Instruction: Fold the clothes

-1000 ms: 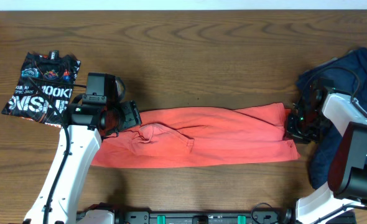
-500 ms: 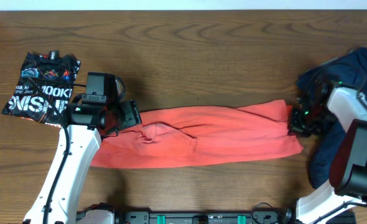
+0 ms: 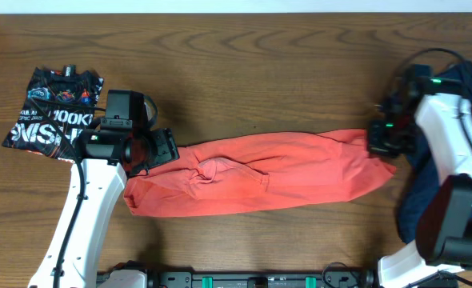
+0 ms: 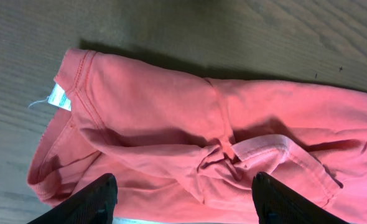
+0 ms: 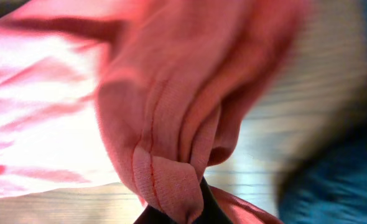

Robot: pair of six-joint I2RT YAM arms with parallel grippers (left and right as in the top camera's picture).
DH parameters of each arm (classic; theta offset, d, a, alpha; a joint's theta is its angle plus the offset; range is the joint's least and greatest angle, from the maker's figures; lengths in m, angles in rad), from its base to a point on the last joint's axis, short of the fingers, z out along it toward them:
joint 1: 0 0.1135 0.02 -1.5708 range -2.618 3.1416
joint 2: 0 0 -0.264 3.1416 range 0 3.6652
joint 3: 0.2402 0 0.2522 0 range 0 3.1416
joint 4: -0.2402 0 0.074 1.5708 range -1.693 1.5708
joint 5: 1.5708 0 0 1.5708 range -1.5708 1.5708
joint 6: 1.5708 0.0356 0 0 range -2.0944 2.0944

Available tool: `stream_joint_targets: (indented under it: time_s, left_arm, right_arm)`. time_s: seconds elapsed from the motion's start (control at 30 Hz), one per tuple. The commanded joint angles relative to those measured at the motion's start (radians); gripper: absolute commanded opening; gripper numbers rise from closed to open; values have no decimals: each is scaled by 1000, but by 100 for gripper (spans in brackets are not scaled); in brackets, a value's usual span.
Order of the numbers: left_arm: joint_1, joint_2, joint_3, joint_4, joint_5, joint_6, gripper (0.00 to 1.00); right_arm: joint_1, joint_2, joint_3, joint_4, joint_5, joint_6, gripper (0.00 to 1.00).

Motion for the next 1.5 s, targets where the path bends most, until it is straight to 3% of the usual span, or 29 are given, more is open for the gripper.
stream_joint_targets:
  time_s: [0.0, 0.23, 0.57, 1.27, 1.47]
  left_arm:
    - [5, -9, 19, -14, -5, 9, 72]
    - [5, -9, 9, -37, -5, 9, 71]
    - [5, -8, -1, -55, -5, 9, 72]
    - [5, -7, -1, -61, -5, 10, 71]
    - [5, -7, -1, -63, -5, 10, 72]
  right_arm:
    - [128, -14, 14, 9, -10, 109, 1]
    - [370, -12, 13, 34, -9, 267, 1]
    - [564, -4, 13, 148, -9, 358, 1]
    - [658, -3, 13, 195, -9, 381, 1]
    - [677, -2, 13, 197, -10, 380, 14]
